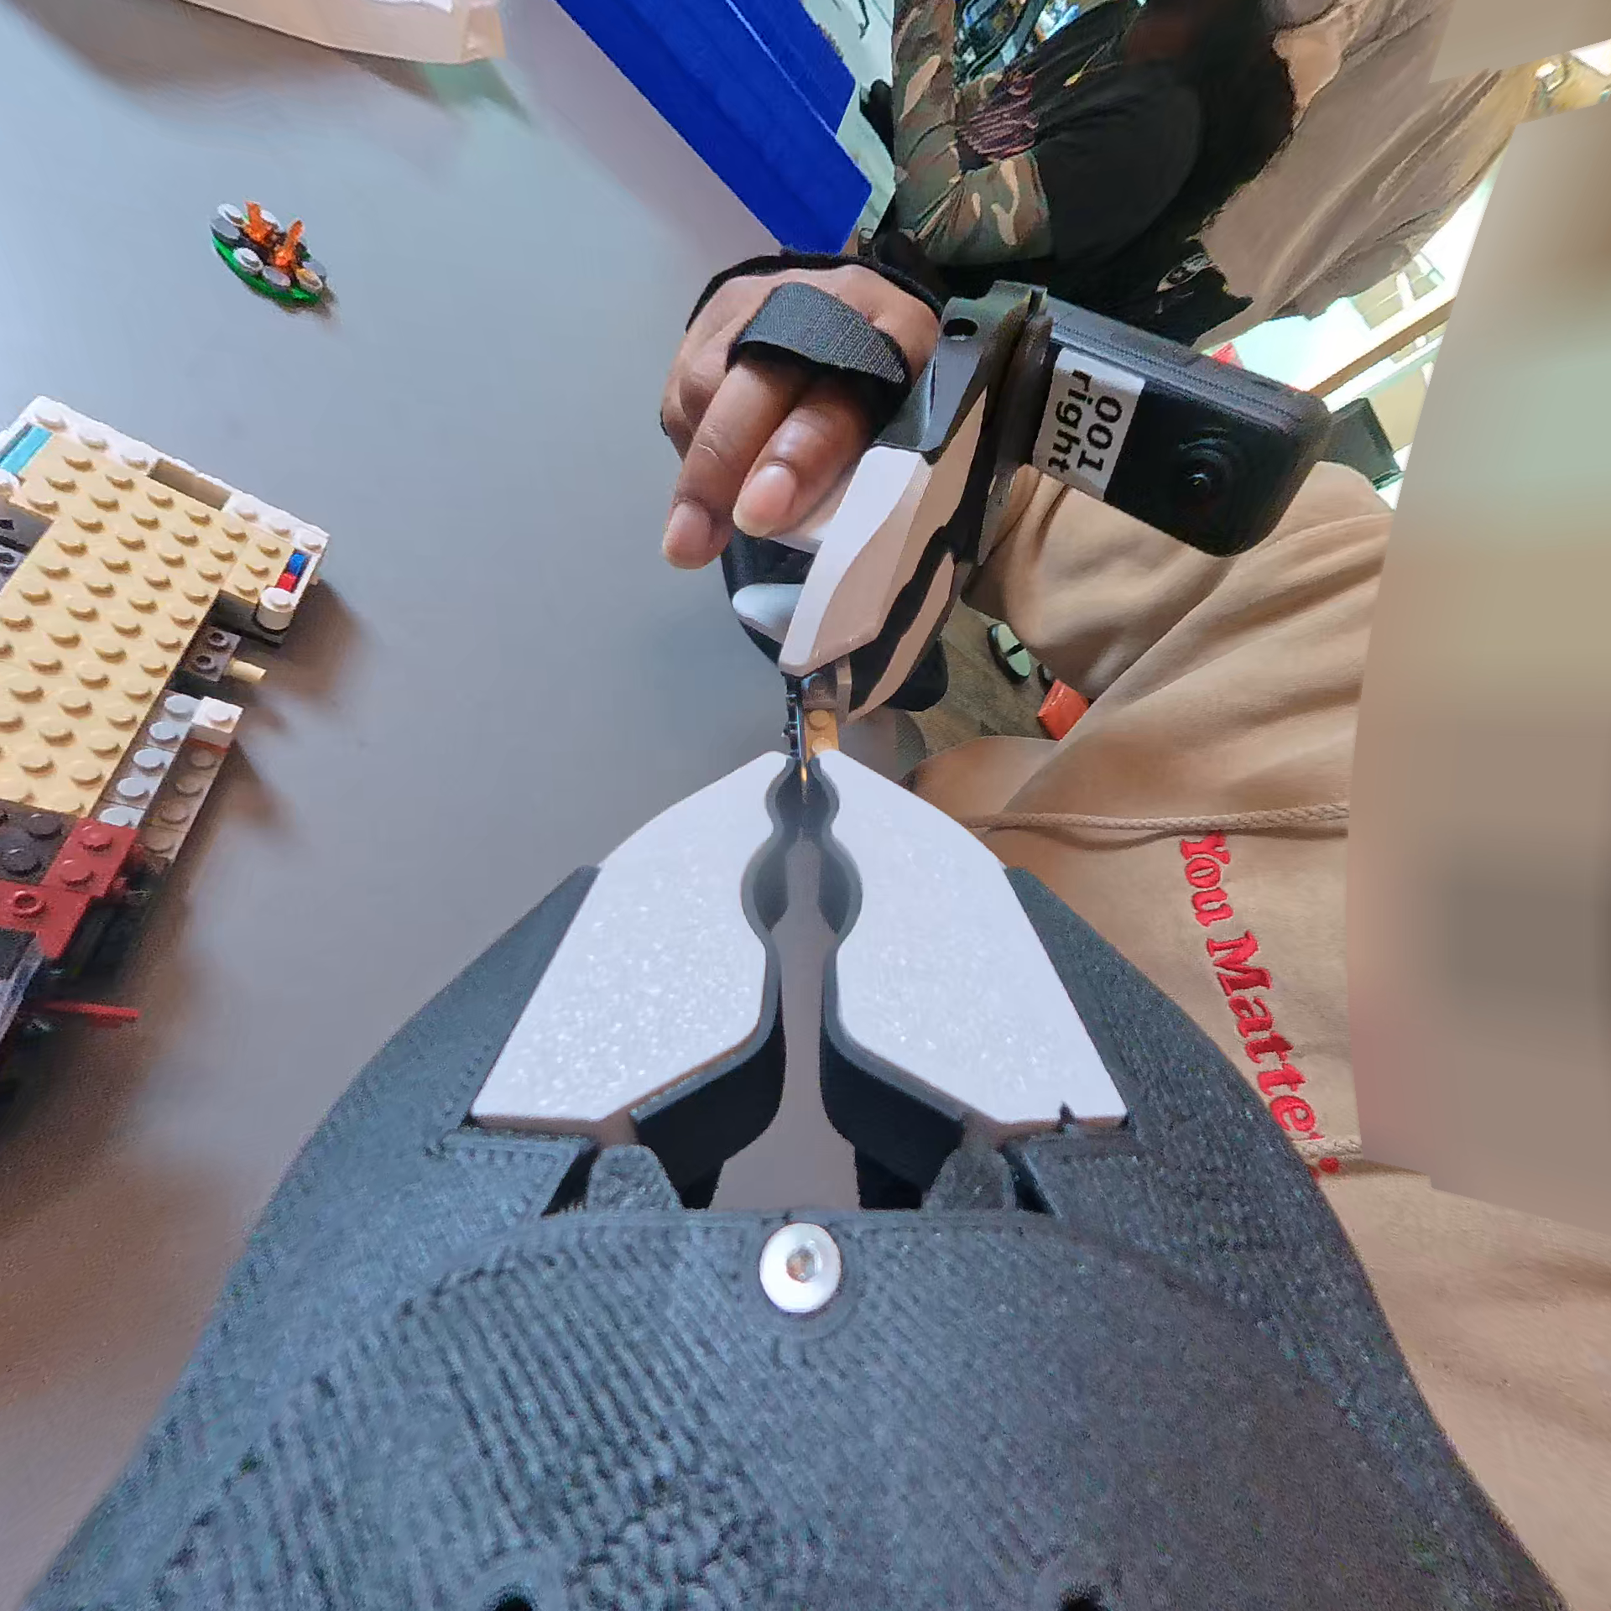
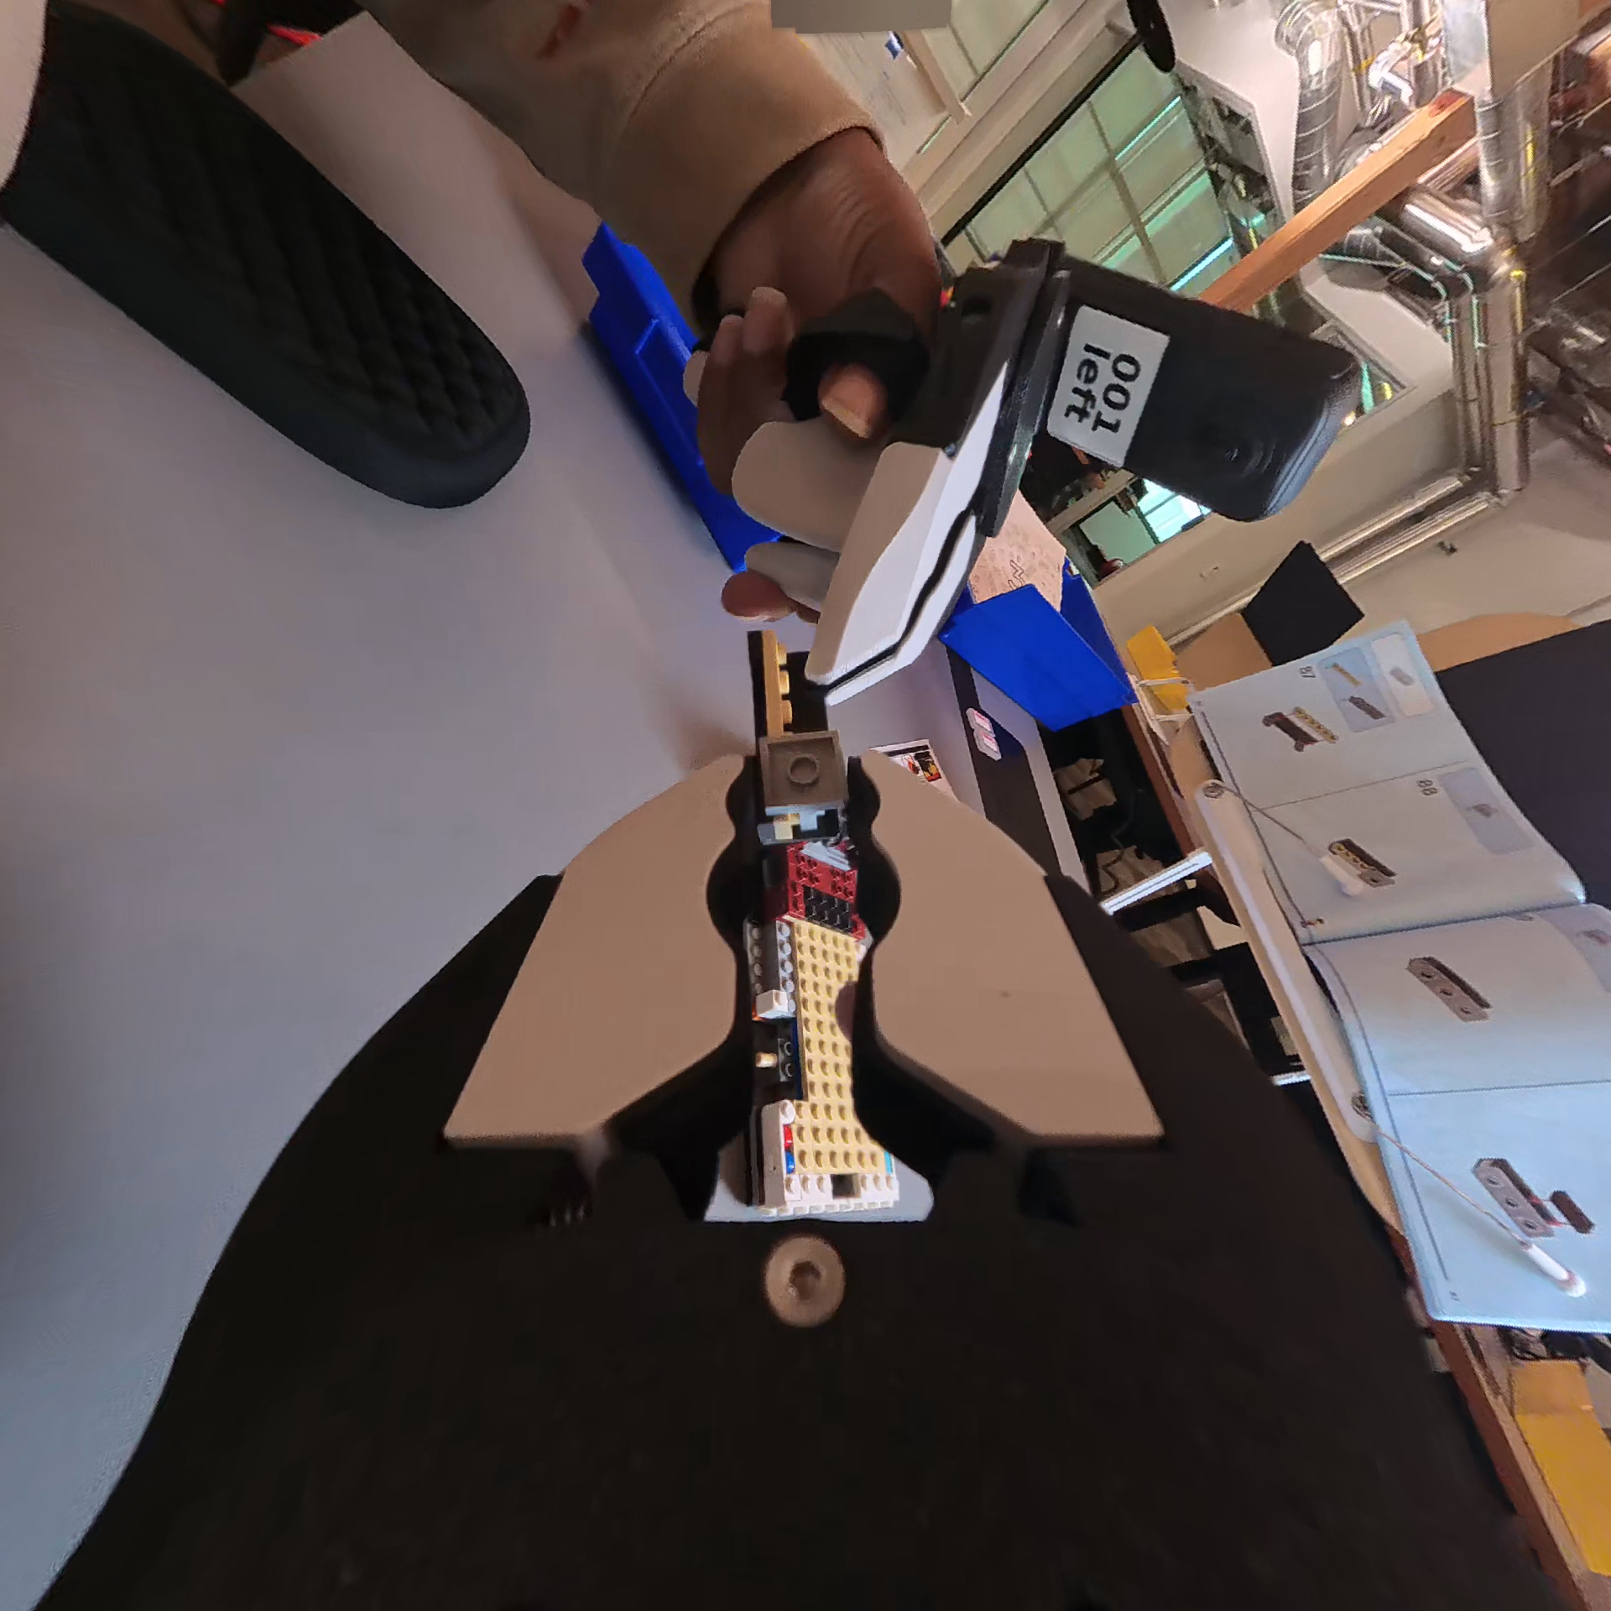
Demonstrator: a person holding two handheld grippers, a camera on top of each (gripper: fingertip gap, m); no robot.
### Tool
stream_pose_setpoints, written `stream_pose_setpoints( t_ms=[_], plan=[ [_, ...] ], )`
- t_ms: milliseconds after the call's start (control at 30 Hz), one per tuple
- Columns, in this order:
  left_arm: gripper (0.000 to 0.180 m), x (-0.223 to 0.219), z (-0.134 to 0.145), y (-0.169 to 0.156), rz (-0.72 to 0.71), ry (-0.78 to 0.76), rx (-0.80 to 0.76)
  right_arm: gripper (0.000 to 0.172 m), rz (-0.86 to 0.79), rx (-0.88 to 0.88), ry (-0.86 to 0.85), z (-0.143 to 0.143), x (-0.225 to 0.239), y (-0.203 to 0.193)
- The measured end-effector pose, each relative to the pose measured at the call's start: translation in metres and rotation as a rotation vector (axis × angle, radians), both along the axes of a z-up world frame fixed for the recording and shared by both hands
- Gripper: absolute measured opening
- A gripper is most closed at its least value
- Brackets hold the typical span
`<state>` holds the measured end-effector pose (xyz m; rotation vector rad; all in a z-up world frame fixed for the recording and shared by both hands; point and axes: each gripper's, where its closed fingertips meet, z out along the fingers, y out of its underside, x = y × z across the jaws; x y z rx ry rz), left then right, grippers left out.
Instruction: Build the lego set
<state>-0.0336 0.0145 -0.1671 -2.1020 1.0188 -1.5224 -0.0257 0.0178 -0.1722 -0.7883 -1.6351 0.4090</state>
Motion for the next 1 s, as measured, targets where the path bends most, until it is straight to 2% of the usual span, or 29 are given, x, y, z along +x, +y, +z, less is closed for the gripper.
stream_pose_setpoints(
  t_ms=[167, 333, 400, 467, 533, 633, 700, 767, 1000],
  plan=[
    [0.001, 0.001, 0.006, -0.002, 0.0, -0.052, -0.044, 0.02, -0.01, -0.004, 0.02, 0.005, 0.001, -0.003],
    [0.001, 0.002, 0.01, -0.004, 0.0, -0.066, -0.008, 0.019, -0.006, -0.062, 0.022, 0.009, 0.002, -0.005],
    [0.002, 0.004, 0.015, -0.005, 0.003, -0.081, 0.054, 0.019, 0.004, -0.114, 0.029, 0.011, 0.003, -0.006],
    [0.019, 0.004, 0.024, -0.007, 0.008, -0.103, 0.173, 0.018, 0.012, -0.181, 0.045, 0.016, 0.005, -0.006],
    [0.033, 0.002, 0.03, -0.008, 0.02, -0.078, 0.396, 0.018, 0.024, -0.247, 0.075, 0.022, 0.008, -0.006],
    [0.04, 0.004, 0.03, -0.012, 0.021, 0.049, 0.773, 0.018, 0.056, -0.32, 0.106, 0.029, 0.009, -0.009],
    [0.033, 0.01, 0.029, -0.013, 0.012, 0.12, 0.947, 0.019, 0.078, -0.361, 0.125, 0.034, 0.008, -0.012],
    [0.019, 0.013, 0.029, -0.011, 0.016, 0.166, 1.059, 0.019, 0.094, -0.382, 0.129, 0.038, 0.006, -0.014],
    [0.017, 0.013, 0.033, -0.015, 0.0, 0.135, 1.186, 0.018, 0.1, -0.419, 0.092, 0.039, 0.006, -0.02]
  ],
)
